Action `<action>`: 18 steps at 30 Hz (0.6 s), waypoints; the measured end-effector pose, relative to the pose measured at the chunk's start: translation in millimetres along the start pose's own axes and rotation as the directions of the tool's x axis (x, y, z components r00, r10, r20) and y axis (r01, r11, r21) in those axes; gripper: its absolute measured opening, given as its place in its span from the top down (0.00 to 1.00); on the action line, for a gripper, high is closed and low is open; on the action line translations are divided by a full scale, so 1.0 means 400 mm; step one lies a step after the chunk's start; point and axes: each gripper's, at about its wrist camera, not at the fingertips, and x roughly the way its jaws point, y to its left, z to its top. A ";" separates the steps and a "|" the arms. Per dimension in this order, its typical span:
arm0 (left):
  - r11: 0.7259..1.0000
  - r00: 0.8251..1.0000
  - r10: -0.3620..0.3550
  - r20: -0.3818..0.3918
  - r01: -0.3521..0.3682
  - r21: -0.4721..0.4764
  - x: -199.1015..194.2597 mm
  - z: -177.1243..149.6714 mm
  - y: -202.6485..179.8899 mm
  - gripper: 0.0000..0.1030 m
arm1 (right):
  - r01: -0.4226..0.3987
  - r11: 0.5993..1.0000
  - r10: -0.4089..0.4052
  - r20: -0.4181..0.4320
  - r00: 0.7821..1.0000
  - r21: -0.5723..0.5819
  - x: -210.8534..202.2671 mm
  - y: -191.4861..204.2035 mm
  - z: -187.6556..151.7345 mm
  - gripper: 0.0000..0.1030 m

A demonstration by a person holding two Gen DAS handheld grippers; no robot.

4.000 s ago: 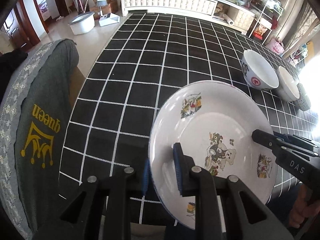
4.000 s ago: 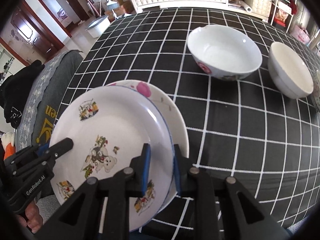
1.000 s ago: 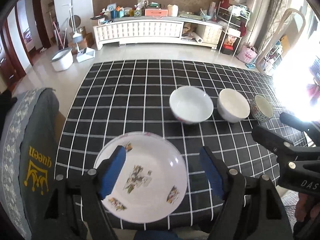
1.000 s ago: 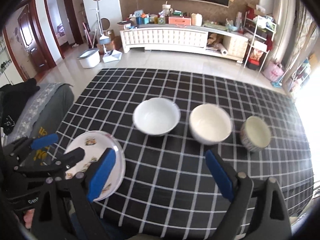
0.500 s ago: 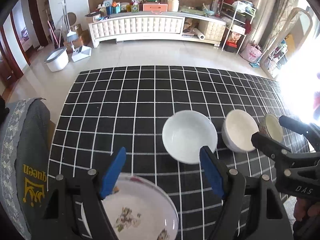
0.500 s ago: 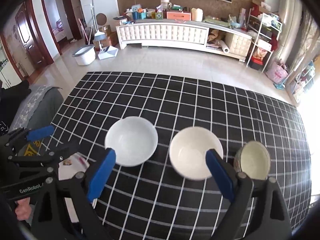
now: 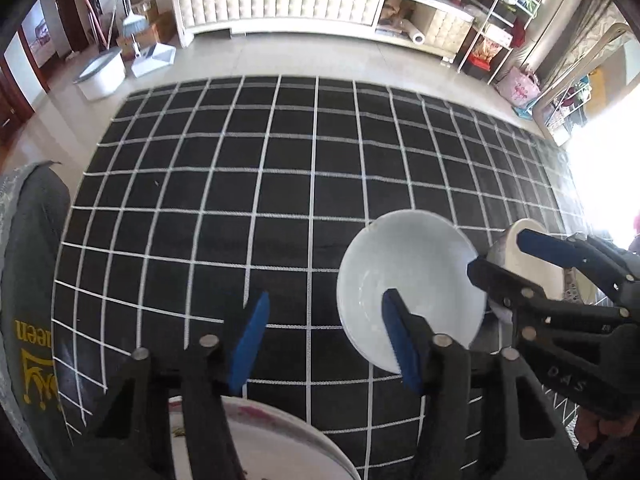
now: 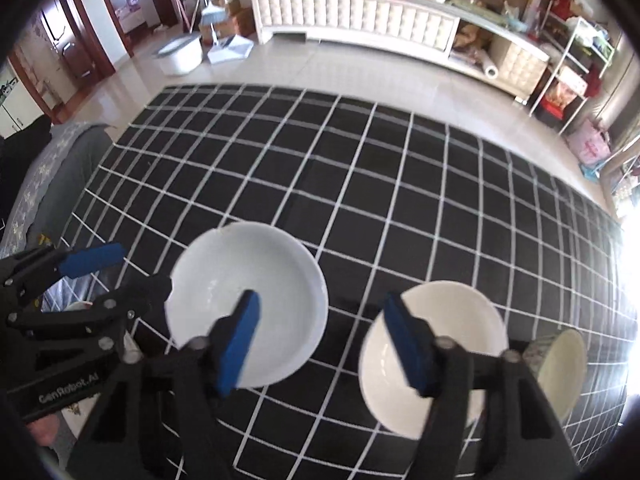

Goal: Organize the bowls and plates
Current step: 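Reach and grasp the rim of the white red-emblem bowl with the left gripper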

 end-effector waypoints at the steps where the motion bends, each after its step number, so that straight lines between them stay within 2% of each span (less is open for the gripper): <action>1: 1.000 1.000 0.004 -0.006 -0.004 0.008 0.008 -0.002 -0.001 0.59 | 0.004 1.000 -0.004 -0.009 1.000 0.001 0.008 -0.001 0.001 0.43; 3: 1.000 1.000 0.014 -0.022 -0.013 0.020 0.030 -0.006 -0.006 0.70 | 0.006 1.000 -0.006 -0.022 1.000 -0.001 0.025 0.000 0.001 0.45; 5: 1.000 0.999 0.000 -0.045 0.001 0.018 0.054 -0.009 -0.008 0.72 | 0.009 1.000 -0.009 -0.029 1.000 -0.010 0.036 0.003 0.000 0.46; 7: 1.000 0.998 -0.003 -0.060 0.003 0.015 0.072 -0.012 -0.011 0.78 | 0.013 1.000 -0.014 -0.039 0.999 -0.025 0.046 0.008 -0.002 0.50; 10: 1.000 0.998 -0.015 -0.057 0.015 0.011 0.083 -0.016 -0.016 0.84 | 0.018 0.999 -0.020 -0.055 0.998 -0.033 0.061 0.007 -0.004 0.57; 13: 1.000 0.999 -0.022 -0.049 0.023 0.019 0.090 -0.020 -0.022 0.90 | -0.005 1.000 0.004 -0.071 0.997 -0.017 0.073 -0.005 -0.008 0.68; 18: 1.000 0.999 -0.011 -0.042 0.012 0.021 0.102 -0.029 -0.033 0.92 | -0.023 0.999 0.020 -0.096 0.995 -0.023 0.100 -0.005 -0.017 0.80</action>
